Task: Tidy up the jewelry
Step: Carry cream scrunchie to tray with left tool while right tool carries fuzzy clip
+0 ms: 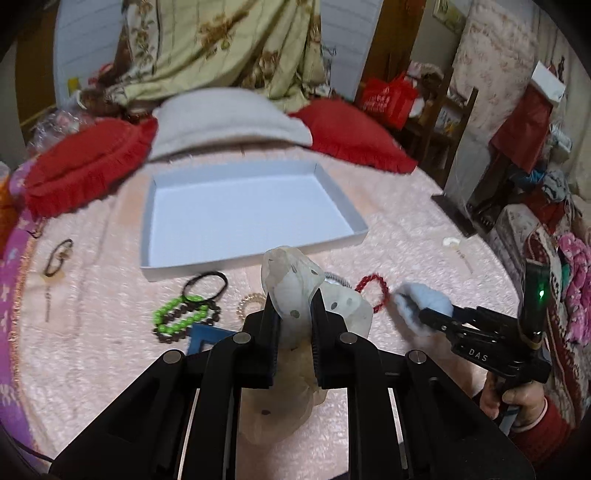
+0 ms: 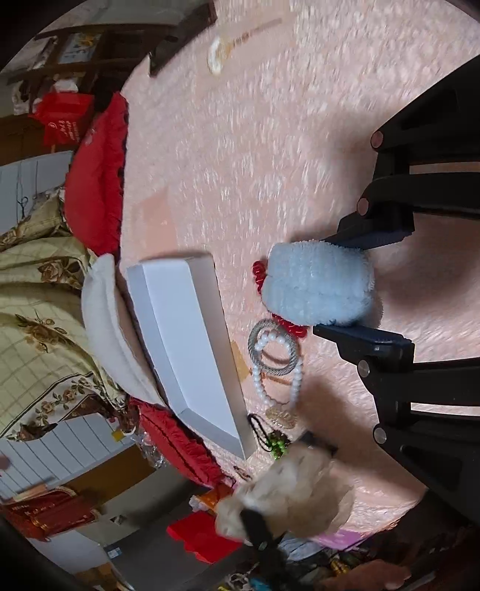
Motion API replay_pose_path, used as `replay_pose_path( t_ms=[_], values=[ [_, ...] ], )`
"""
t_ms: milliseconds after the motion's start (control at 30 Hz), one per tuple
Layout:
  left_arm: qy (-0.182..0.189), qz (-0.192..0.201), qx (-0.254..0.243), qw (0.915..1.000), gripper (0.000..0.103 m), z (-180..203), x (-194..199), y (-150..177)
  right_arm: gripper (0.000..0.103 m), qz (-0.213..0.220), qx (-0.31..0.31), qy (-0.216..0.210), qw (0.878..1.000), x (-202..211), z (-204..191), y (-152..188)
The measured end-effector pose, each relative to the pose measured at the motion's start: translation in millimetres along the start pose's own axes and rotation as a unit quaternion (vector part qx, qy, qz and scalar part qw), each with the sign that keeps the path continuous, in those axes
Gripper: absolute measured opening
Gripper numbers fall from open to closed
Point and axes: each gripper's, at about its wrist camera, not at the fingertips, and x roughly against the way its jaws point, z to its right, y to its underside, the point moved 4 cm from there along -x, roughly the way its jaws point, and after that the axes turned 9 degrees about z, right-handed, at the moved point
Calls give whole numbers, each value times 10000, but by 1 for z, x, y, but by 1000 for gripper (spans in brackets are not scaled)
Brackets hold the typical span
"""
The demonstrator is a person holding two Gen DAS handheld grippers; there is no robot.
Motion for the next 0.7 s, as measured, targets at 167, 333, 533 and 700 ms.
replay_pose_path(
  t_ms=[167,333,533,700],
  values=[
    [-122,113,210,9996,14,-18,18,-9,35,166,87,145,9997,33,6,-5],
    [-416,49,447,9981,14,-39,14,-13,35,261,-155,-151,9994,42,6,-24],
    [-601,-128,634,9961,14,-63,-11,-29,35,101,-561,-655,9962,1,-9,-56],
    [-632,-188,714,9953,14,-80,-41,-60,35,-1,-539,-767,9956,-43,-23,-88]
  ],
)
